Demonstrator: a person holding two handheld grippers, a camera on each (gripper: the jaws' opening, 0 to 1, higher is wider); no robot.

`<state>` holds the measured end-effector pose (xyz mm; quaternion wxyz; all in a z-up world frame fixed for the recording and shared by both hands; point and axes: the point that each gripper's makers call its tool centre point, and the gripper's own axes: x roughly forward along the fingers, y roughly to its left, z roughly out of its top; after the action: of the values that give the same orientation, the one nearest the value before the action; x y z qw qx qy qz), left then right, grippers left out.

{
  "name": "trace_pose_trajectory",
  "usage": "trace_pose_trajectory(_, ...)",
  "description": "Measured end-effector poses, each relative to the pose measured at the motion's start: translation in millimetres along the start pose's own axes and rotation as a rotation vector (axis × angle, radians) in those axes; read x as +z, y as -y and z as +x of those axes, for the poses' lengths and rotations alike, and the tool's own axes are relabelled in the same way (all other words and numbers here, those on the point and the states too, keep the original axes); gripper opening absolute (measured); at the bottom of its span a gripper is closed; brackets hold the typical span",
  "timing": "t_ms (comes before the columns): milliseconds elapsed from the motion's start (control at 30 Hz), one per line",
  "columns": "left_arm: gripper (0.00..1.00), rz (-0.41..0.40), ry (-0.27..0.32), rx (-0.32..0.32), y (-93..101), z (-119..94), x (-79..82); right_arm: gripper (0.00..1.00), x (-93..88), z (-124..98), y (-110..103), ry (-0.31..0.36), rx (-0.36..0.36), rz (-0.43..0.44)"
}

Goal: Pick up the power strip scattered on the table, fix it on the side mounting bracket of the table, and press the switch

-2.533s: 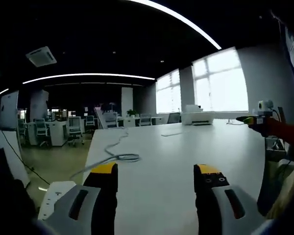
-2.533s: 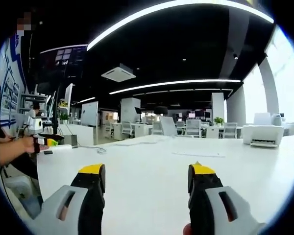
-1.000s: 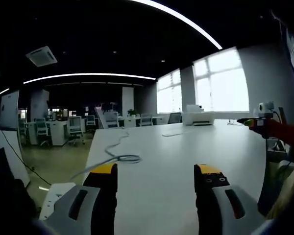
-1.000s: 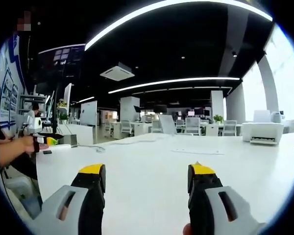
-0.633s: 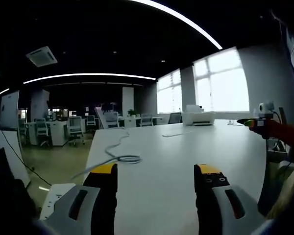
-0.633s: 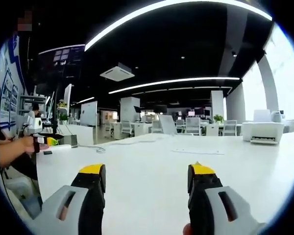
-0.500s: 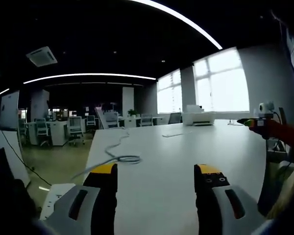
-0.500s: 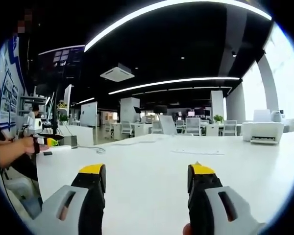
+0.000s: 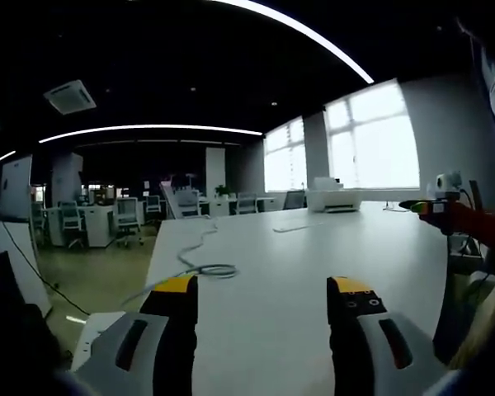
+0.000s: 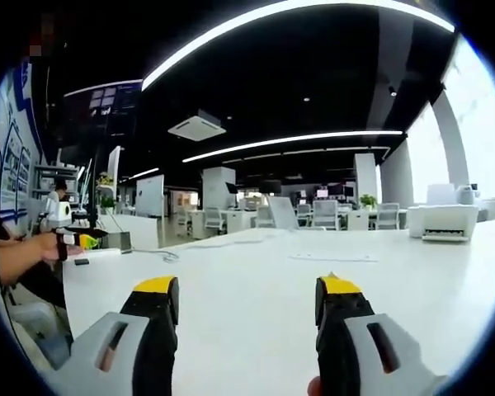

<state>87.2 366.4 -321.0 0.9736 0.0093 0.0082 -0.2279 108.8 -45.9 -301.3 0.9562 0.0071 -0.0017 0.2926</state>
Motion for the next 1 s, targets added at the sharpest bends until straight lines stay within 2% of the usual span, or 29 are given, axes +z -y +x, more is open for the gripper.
trace_pose_trajectory(1000, 0.68, -0.003, 0.003, 0.0, -2.1, 0.4, 1.3, 0.63, 1.3, 3.0, -3.0, 0.0, 0.015, 0.002)
